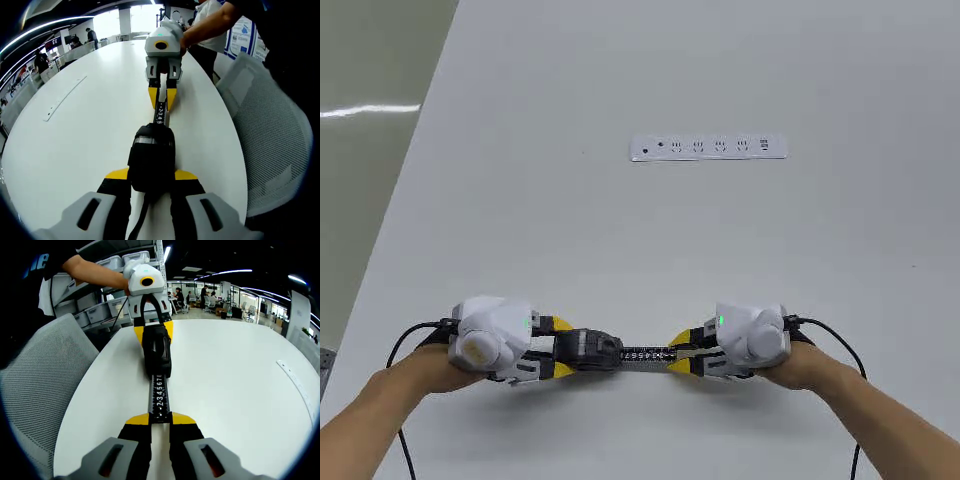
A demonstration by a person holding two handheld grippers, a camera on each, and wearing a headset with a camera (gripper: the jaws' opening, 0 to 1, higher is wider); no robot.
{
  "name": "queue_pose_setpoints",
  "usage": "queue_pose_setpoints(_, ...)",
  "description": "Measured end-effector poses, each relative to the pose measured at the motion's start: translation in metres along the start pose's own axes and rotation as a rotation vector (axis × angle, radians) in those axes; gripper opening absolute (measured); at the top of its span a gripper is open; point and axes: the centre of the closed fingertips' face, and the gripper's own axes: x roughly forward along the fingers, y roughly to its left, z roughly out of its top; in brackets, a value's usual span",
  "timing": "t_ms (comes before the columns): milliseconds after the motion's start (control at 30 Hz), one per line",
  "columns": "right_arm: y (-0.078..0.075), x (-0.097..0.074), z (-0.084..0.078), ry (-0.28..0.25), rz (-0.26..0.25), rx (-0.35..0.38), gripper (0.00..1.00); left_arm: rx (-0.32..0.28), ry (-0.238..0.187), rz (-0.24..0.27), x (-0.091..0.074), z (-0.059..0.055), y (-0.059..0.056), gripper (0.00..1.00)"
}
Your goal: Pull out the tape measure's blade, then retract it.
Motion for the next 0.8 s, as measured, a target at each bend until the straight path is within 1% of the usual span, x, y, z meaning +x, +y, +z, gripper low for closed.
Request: queue_pose_setpoints(800, -0.001, -0.012, -0.006, 0.003, -0.007, -0.003, 0.1, -0.002, 0.005, 0.001, 0.0, 0.0, 0.0, 0.26)
